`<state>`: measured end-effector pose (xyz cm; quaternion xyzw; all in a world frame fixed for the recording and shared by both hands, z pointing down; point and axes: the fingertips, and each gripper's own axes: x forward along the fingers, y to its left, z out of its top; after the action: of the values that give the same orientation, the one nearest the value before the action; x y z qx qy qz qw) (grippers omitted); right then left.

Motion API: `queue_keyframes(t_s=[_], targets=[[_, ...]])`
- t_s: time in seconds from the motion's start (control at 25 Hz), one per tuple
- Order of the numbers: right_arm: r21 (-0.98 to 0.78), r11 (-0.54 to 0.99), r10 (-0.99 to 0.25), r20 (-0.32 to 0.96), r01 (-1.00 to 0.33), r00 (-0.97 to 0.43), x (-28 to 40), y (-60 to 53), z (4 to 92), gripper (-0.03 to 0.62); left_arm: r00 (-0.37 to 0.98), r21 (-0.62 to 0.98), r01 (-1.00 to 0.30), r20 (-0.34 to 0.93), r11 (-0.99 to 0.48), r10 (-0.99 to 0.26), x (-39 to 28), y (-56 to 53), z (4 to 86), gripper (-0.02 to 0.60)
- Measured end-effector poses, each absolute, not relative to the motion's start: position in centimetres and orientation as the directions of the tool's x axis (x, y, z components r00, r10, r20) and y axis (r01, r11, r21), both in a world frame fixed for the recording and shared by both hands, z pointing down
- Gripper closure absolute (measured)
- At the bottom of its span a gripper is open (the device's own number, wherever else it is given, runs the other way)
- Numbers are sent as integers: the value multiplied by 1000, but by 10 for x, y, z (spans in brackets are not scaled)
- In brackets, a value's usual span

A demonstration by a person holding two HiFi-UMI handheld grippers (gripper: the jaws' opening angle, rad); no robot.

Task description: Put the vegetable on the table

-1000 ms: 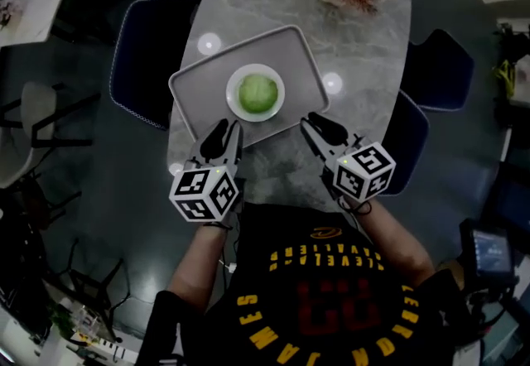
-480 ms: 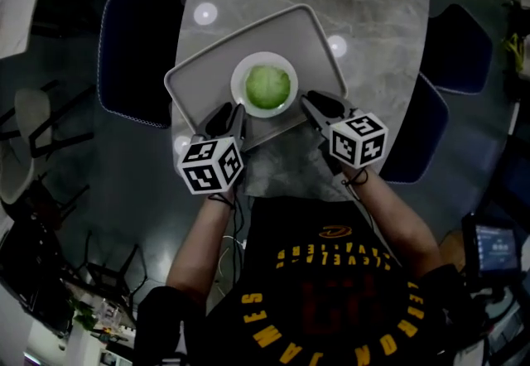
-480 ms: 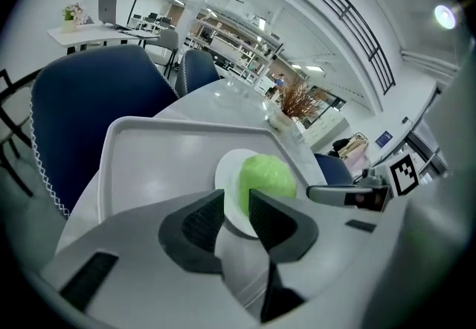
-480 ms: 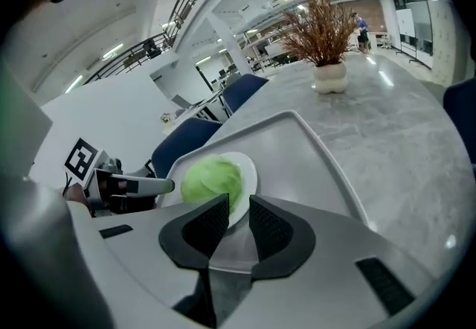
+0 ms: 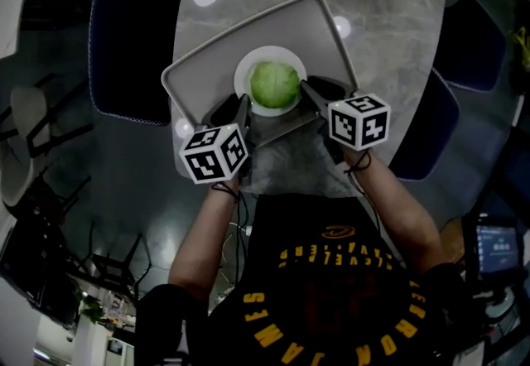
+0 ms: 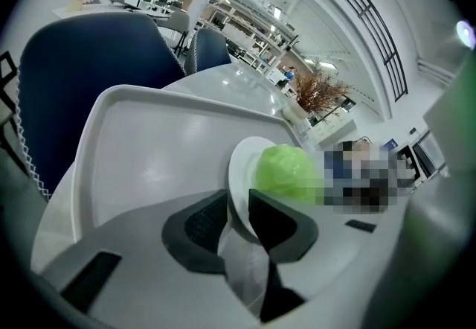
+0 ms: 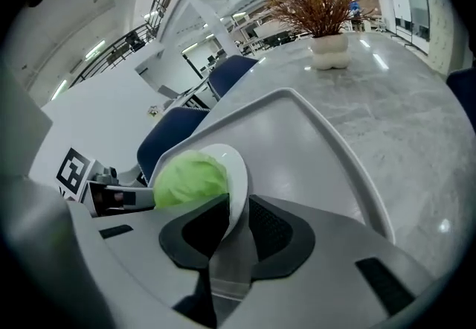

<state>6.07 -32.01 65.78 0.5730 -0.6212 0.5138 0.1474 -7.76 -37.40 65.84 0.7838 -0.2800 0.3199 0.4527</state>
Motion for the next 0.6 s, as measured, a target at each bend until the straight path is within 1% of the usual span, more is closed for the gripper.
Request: queue_keyframes(t_s=[0.12,0.28,0.32,0.36,0.44,0.6], targets=[[-452,-199,-518,802,-870,-298,59,-319,662,508,636,532,-726,761,-436,-131,-78,-373,659,489],[-468,-212,-495,808,-858,-318,60,-319,666,508,639,546,-718,763,-432,-97,-75,-372,660,489],[-481,-215,-493,804,-850,-331,59,-319,667,511,639,548,-718,764,-430,-94,-75,-371,661,491],[-498,-220,-493,799,-839,-344,58,-319,667,531,639,549,-719,763,-425,-94,-75,-371,661,491],[-530,-234,-495,786,-815,-370,56,-319,668,533,642,560,-724,760,-402,-99,-77,-372,663,508],[-574,-276,-506,769,-771,-391,55,-320,667,543,654,596,-732,751,-329,-95,-78,-374,665,523]])
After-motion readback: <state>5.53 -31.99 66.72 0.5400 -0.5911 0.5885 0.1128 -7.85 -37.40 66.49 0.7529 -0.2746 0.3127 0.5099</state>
